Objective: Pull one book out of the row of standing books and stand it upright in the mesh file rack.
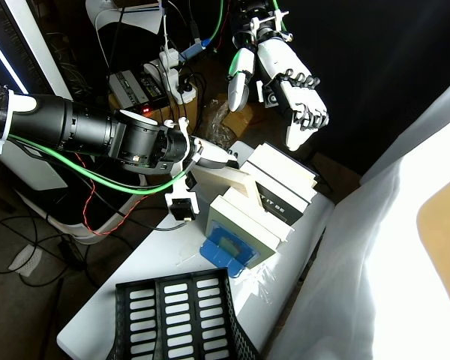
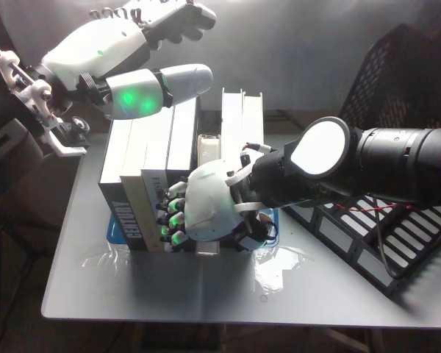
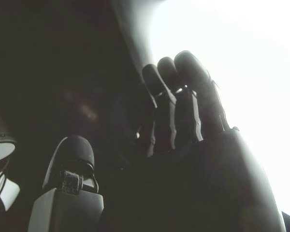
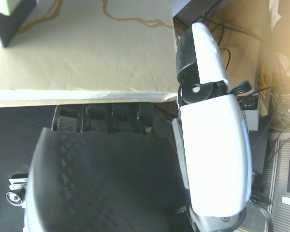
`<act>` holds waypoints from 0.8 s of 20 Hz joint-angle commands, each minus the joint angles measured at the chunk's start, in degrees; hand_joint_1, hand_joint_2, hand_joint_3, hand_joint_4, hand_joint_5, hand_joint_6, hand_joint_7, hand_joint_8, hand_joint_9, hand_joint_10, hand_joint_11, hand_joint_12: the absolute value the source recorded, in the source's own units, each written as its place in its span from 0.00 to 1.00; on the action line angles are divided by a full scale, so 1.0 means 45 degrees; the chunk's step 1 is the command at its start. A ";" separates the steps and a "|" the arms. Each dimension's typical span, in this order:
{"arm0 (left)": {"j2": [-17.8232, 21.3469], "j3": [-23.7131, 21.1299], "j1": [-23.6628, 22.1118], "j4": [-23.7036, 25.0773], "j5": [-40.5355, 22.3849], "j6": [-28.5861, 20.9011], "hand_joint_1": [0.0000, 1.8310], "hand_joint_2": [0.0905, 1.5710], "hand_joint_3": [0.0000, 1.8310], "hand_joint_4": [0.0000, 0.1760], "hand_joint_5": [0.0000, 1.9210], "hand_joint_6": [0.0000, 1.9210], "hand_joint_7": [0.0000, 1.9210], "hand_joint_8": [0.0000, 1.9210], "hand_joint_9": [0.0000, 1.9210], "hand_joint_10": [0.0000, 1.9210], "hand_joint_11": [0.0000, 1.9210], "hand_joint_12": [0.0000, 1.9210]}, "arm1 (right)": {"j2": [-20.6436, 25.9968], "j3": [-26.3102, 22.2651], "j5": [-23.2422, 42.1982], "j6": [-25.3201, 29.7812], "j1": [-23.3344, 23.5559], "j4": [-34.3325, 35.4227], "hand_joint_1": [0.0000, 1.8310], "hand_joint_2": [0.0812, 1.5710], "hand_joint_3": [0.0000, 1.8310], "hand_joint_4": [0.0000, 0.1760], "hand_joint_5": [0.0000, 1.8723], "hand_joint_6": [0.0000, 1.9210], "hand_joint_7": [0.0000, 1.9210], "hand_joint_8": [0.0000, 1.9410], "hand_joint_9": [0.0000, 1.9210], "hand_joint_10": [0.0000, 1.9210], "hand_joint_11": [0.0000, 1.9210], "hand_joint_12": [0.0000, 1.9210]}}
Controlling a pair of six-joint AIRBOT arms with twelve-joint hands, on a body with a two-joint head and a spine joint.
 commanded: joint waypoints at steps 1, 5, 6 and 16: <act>0.0056 -0.0023 -0.0236 -0.0350 -0.1670 -0.0086 0.00 0.83 0.00 0.04 0.00 0.36 0.07 0.44 0.00 0.71 0.00 1.00 | 0.0083 -0.0033 -0.0306 -0.0050 -0.0048 0.0201 0.61 0.69 0.00 0.00 0.13 0.00 0.08 0.00 0.04 0.00 0.00 0.19; 0.0116 -0.0099 -0.0224 -0.0379 -0.1715 -0.0084 0.00 0.83 0.00 0.04 0.00 0.36 0.07 0.44 0.00 0.71 0.00 1.00 | 0.0083 -0.0126 -0.0299 -0.0050 -0.0048 0.0201 0.61 0.69 0.00 0.00 0.13 0.00 0.08 0.00 0.04 0.00 0.00 0.19; 0.0129 -0.0112 -0.0224 -0.0421 -0.1727 -0.0057 0.00 0.83 0.00 0.04 0.00 0.36 0.07 0.44 0.00 0.71 0.00 1.00 | 0.0083 -0.0138 -0.0296 -0.0050 -0.0048 0.0200 0.61 0.69 0.00 0.00 0.13 0.00 0.08 0.00 0.04 0.00 0.00 0.19; -0.0311 0.0415 -0.1471 0.0642 -0.1228 -0.0341 0.00 0.83 0.00 0.04 0.00 0.36 0.07 0.44 0.00 0.71 0.00 1.00 | 0.0896 -0.0599 0.0325 -0.0897 0.0367 0.1351 0.61 0.69 0.00 0.00 0.13 0.00 0.08 0.00 0.04 0.00 0.00 0.19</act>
